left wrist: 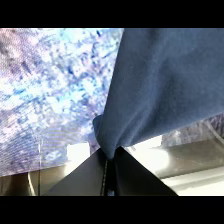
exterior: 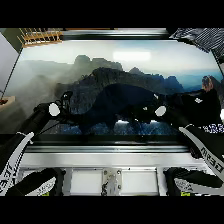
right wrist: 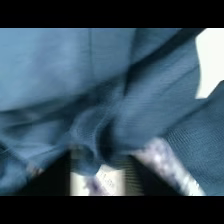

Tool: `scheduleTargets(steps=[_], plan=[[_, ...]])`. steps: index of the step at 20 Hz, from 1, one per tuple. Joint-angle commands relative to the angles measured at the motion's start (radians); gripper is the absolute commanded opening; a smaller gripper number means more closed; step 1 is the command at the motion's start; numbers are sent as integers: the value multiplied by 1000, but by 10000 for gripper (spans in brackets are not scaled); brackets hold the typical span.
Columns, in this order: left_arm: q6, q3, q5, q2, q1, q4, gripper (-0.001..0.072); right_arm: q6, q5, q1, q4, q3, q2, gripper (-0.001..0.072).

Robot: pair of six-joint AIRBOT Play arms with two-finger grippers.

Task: Fold the clothes and pants, and hang the long-sleeved shirts on hangers.

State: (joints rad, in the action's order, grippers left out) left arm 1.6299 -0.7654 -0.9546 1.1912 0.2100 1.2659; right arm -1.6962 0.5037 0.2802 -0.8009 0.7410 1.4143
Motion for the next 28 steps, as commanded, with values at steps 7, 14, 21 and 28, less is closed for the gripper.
scheduleTargets(steps=[7,14,21,28], plan=[[0,-209,-16,-199,-219,41,6,108,317,-176,-426,346,-187,13],[0,-578,-14,-519,-315,43,6,141,491,-271,-509,832,-489,13],[1,-726,10,-755,-315,50,6,137,473,-271,-510,870,-761,13],[35,-647,-32,-732,-315,52,6,2,639,-271,-509,869,-792,13]])
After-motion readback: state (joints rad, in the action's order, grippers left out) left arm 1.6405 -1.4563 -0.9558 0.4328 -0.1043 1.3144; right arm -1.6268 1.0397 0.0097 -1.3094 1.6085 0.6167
